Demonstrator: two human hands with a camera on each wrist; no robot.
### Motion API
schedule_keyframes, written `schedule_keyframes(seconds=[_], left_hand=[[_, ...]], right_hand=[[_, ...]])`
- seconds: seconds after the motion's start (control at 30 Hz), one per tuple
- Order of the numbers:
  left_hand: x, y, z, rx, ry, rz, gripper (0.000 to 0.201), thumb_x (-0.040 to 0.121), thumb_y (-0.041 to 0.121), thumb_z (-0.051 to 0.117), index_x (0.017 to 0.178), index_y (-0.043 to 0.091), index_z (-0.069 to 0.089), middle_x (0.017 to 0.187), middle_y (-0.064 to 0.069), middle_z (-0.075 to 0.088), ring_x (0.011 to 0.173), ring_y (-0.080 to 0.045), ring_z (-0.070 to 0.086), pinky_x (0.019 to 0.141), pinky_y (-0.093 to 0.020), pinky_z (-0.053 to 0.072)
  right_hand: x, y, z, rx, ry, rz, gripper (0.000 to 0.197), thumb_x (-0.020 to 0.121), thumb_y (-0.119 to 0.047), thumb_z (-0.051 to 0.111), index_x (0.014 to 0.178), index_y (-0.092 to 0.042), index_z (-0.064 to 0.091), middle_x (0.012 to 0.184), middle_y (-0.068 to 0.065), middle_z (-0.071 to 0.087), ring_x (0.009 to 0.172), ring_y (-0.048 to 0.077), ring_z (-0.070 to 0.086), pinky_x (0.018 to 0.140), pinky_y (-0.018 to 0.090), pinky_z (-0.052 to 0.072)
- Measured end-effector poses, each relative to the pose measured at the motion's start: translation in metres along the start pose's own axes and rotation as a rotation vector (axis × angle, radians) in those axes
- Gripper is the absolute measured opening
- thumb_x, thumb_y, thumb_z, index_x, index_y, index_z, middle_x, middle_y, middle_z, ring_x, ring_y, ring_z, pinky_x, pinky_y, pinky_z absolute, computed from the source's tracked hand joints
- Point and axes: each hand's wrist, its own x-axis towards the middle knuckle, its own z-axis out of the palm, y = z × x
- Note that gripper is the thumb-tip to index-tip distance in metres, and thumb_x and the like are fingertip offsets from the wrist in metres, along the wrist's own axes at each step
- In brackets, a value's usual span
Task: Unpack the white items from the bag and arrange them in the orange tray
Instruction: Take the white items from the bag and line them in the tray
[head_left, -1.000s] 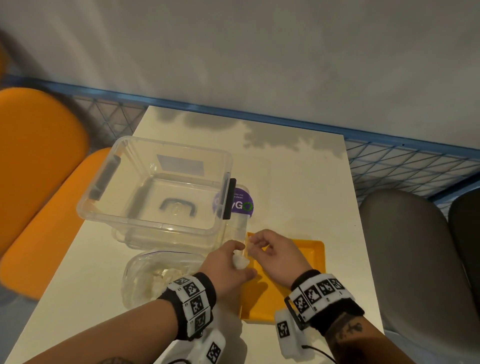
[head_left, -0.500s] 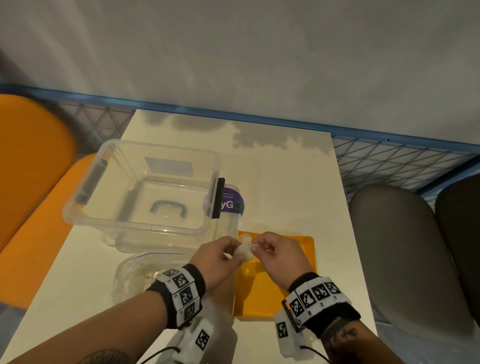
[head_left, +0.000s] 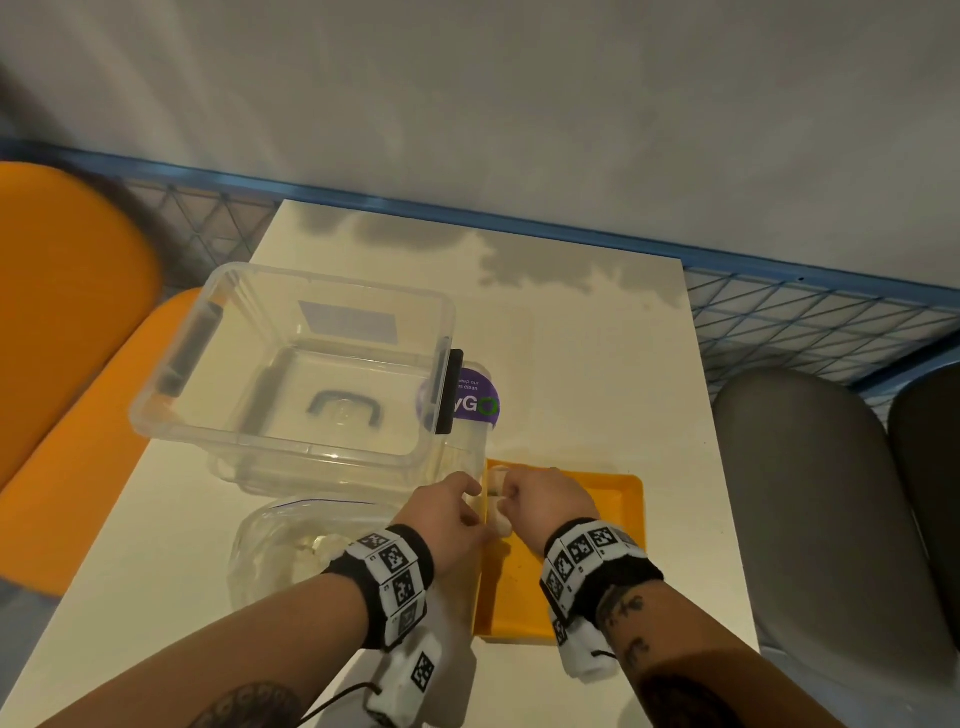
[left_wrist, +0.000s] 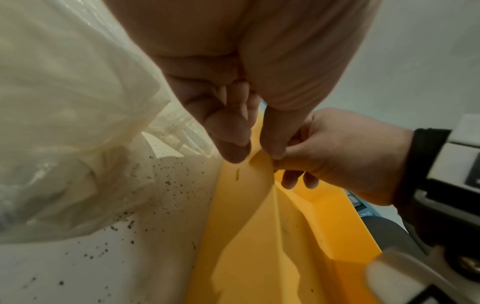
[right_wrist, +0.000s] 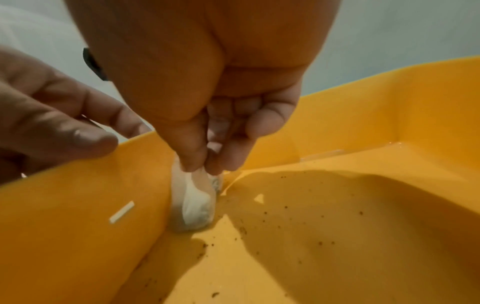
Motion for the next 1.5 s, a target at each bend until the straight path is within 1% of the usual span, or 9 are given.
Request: schedule_keyframes(seconds=[0.13,0.8,0.93,1.03,1.1,1.17,1.23,1.33,1.5], left_hand=[[0.0,0.0,-0.001,-0.006,0.005,-0.004,0.049,0.083,0.033,0.075,0.126,0.025,0.055,0.082,0.012,0.065,0.087,-0.011,0.065,0.085,-0.028,0.054],[-0.007,0.003,-0.003,0.0,-0.014,-0.036,0.052,0.083,0.038,0.074,0.129,0.026,0.053,0.101,0.001,0.073,0.088,-0.016,0.069,0.085,-0.035,0.059],[-0.021,0.001,-0.02,-0.065,0.027,0.001,0.035,0.089,0.039,0.068,0.121,0.031,0.056,0.094,0.007,0.068,0.079,-0.013,0.069,0.076,-0.033,0.061],[-0.039,-0.006,-0.046,-0.096,0.011,0.047,0.013,0.093,0.034,0.061,0.105,0.029,0.063,0.089,0.004,0.072,0.067,-0.012,0.068,0.057,-0.024,0.056],[-0.051,-0.018,-0.065,-0.094,0.015,0.025,0.008,0.093,0.031,0.06,0.091,0.027,0.067,0.081,0.001,0.074,0.058,-0.012,0.065,0.051,-0.023,0.052],[-0.061,-0.035,-0.082,-0.029,0.038,-0.027,0.012,0.092,0.029,0.059,0.083,0.024,0.067,0.077,0.0,0.074,0.056,-0.012,0.062,0.05,-0.025,0.051],[-0.065,-0.055,-0.09,0.158,0.049,-0.064,0.012,0.09,0.029,0.059,0.082,0.025,0.066,0.081,0.006,0.071,0.067,-0.011,0.062,0.06,-0.022,0.049],[-0.065,-0.079,-0.087,0.337,0.05,-0.092,0.011,0.089,0.03,0.059,0.094,0.027,0.069,0.092,0.008,0.069,0.09,-0.013,0.063,0.078,-0.022,0.045],[-0.059,-0.095,-0.059,0.341,0.005,-0.11,0.024,0.088,0.035,0.059,0.105,0.023,0.071,0.1,0.003,0.07,0.096,-0.019,0.064,0.088,-0.029,0.049]], right_hand=[[0.004,-0.001,0.003,0.017,0.067,0.037,0.015,0.096,-0.038,0.051,0.099,-0.024,0.056,0.093,0.003,0.067,0.085,0.026,0.062,0.076,0.039,0.056],[-0.034,0.007,-0.014,0.152,0.082,0.101,0.021,0.092,-0.046,0.058,0.103,-0.029,0.06,0.097,-0.005,0.068,0.089,0.017,0.063,0.079,0.035,0.056],[-0.075,0.019,-0.001,0.112,-0.034,0.002,0.021,0.093,-0.049,0.054,0.103,-0.032,0.062,0.1,-0.009,0.068,0.093,0.013,0.062,0.083,0.032,0.053],[-0.1,0.032,0.021,0.1,-0.197,-0.014,0.034,0.092,-0.054,0.052,0.113,-0.031,0.063,0.114,-0.009,0.067,0.107,0.015,0.059,0.091,0.031,0.048],[-0.11,0.041,0.038,0.07,-0.248,-0.009,0.053,0.088,-0.071,0.043,0.117,-0.031,0.062,0.118,-0.009,0.066,0.111,0.017,0.059,0.092,0.031,0.047],[-0.116,0.046,0.054,0.061,-0.224,-0.04,0.096,0.065,-0.095,0.009,0.117,-0.033,0.061,0.118,-0.01,0.065,0.111,0.016,0.058,0.091,0.032,0.046],[-0.116,0.052,0.07,-0.024,-0.176,-0.092,0.122,0.045,-0.09,-0.022,0.117,-0.035,0.059,0.118,-0.011,0.064,0.112,0.016,0.056,0.09,0.034,0.044],[-0.114,0.057,0.083,-0.154,-0.099,-0.131,0.125,0.049,-0.081,-0.036,0.118,-0.038,0.059,0.115,-0.013,0.063,0.111,0.016,0.056,0.086,0.036,0.042],[-0.114,0.055,0.091,-0.166,0.021,-0.163,0.106,0.067,-0.08,-0.024,0.115,-0.039,0.062,0.111,-0.014,0.065,0.104,0.017,0.059,0.079,0.038,0.042]])
